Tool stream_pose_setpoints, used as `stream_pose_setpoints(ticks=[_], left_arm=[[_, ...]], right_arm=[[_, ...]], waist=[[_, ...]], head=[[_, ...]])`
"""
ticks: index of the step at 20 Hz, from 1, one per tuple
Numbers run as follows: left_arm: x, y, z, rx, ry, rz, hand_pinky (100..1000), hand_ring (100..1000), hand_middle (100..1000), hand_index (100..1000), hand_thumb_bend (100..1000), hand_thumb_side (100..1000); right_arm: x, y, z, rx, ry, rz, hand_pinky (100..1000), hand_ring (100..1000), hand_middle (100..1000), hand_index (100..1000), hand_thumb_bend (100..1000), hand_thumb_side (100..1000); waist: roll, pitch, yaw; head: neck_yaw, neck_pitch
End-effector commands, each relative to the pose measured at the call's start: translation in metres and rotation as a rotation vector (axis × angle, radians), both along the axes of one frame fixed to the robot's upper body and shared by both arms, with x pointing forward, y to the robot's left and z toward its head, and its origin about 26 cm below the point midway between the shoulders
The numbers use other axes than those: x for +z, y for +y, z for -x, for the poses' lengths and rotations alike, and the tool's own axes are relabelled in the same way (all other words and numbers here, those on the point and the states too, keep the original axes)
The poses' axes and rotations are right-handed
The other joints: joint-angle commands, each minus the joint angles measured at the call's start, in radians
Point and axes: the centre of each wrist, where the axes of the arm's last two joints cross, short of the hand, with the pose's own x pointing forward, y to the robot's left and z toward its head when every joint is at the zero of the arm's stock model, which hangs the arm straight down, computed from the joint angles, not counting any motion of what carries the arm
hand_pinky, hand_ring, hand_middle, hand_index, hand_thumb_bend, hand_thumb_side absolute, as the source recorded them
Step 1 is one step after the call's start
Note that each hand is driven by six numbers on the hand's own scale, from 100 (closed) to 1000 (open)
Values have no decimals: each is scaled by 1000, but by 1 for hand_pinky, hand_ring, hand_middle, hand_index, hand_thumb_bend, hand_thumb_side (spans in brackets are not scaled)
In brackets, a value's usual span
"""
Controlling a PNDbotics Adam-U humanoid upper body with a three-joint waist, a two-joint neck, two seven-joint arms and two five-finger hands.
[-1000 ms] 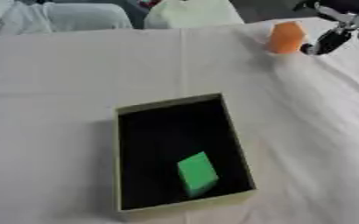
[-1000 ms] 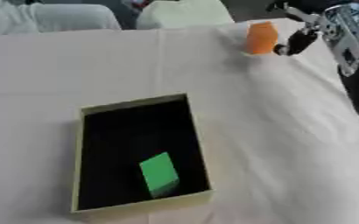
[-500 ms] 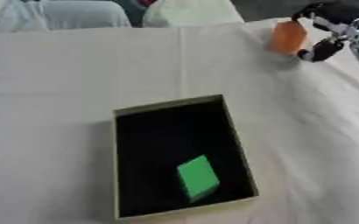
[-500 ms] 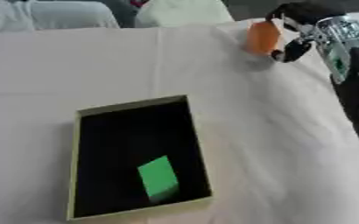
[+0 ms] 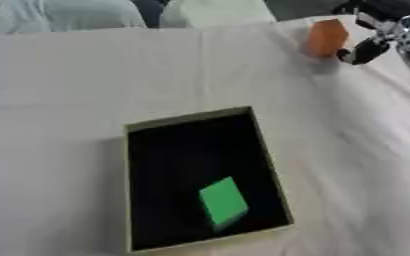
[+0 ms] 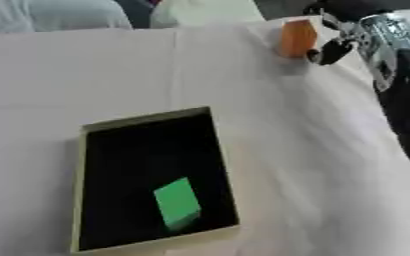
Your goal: Pick up objects on the table and place them in the box.
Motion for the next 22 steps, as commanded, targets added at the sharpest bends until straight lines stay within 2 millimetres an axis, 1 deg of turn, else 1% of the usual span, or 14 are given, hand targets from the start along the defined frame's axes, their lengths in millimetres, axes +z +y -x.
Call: stream_pose_setpoints(ticks=[1, 2, 4, 6, 12, 19, 22], left_arm=[[4, 2, 3, 8, -14, -21, 951, 683, 717, 851, 442, 847], [4, 2, 3, 9, -13, -21, 951, 683, 717, 851, 442, 847], [3, 3, 3, 12, -7, -24, 952, 683, 717, 851, 443, 847], [4, 3, 3, 13, -7, -25, 952, 682, 717, 851, 442, 847], [6, 2, 2, 10, -12, -27, 953, 680, 716, 850, 440, 844], [9, 0, 1, 2, -24, -26, 955, 676, 714, 848, 436, 842], [9, -1, 0, 3, -24, -24, 956, 674, 712, 847, 432, 841]], right_arm=[[24, -2, 7, 7, -63, -4, 848, 920, 880, 937, 313, 100], [25, -1, 8, 8, -63, -4, 848, 920, 880, 937, 313, 100], [34, 2, 10, 26, -88, 1, 846, 919, 881, 934, 318, 100], [40, 3, 11, 37, -94, 2, 847, 923, 884, 933, 321, 100], [37, 2, 10, 21, -35, 6, 849, 933, 891, 933, 334, 100], [37, 2, 8, 17, -10, -15, 849, 931, 891, 933, 338, 100], [37, 3, 8, 17, 1, -16, 849, 932, 891, 933, 339, 100]], waist=[[-1, -23, -1], [-1, -23, -2], [-3, -29, -11], [-7, -29, -16], [-12, -19, -6], [-20, 3, 14], [-22, 10, 20]], head=[[1, -3], [1, -3], [8, 5], [9, 4], [-1, -12], [-22, -41], [-28, -48]])
